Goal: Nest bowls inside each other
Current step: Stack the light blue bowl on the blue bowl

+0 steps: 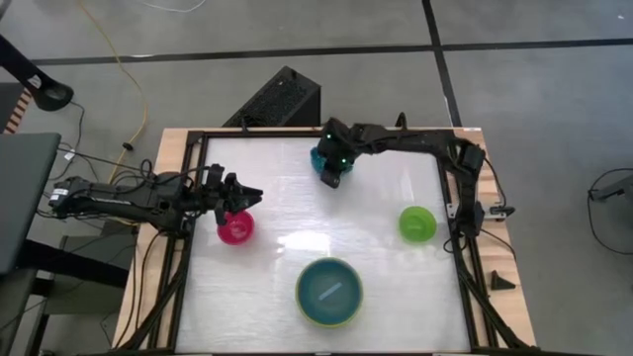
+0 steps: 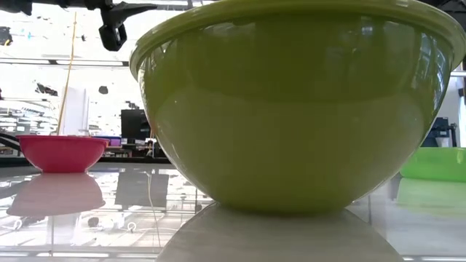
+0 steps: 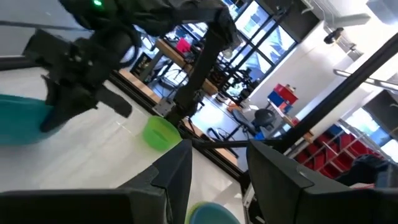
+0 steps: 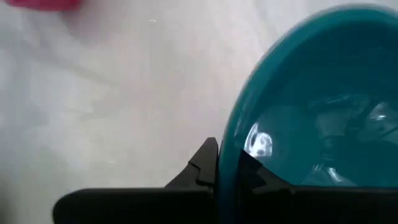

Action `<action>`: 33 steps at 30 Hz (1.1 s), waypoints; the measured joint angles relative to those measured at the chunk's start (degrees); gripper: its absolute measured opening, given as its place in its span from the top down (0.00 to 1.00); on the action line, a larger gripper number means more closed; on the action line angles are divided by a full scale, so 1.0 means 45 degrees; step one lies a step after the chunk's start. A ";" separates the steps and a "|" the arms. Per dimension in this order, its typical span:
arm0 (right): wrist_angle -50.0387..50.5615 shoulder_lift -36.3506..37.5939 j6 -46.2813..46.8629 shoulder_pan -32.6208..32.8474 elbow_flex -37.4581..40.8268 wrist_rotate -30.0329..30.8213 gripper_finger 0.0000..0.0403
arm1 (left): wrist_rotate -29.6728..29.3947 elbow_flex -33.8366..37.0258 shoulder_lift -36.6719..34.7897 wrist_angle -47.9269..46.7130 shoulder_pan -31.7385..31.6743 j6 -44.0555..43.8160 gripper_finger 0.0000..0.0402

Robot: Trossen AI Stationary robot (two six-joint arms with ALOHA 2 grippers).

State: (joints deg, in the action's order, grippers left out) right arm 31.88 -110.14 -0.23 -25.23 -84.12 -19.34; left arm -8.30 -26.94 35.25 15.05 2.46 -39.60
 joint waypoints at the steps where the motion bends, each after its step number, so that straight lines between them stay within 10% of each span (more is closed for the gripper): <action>1: 0.0085 0.0210 0.0132 0.0101 0.0002 0.0066 0.92 | -0.0016 0.0000 0.0005 0.0013 0.0000 0.0063 0.65; 19: 0.0977 0.4500 0.3291 0.5139 0.0005 0.0033 0.92 | -0.0315 0.0000 0.0000 0.0416 -0.0015 0.0759 0.65; 33: -0.1719 0.3817 0.7281 1.0464 0.0000 0.0768 0.92 | -0.0252 0.0000 0.0005 0.0548 -0.0015 0.0764 0.65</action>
State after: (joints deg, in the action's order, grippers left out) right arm 24.15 -92.96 32.53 21.85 -84.12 -15.88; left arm -9.43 -26.94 35.27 17.52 2.39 -36.16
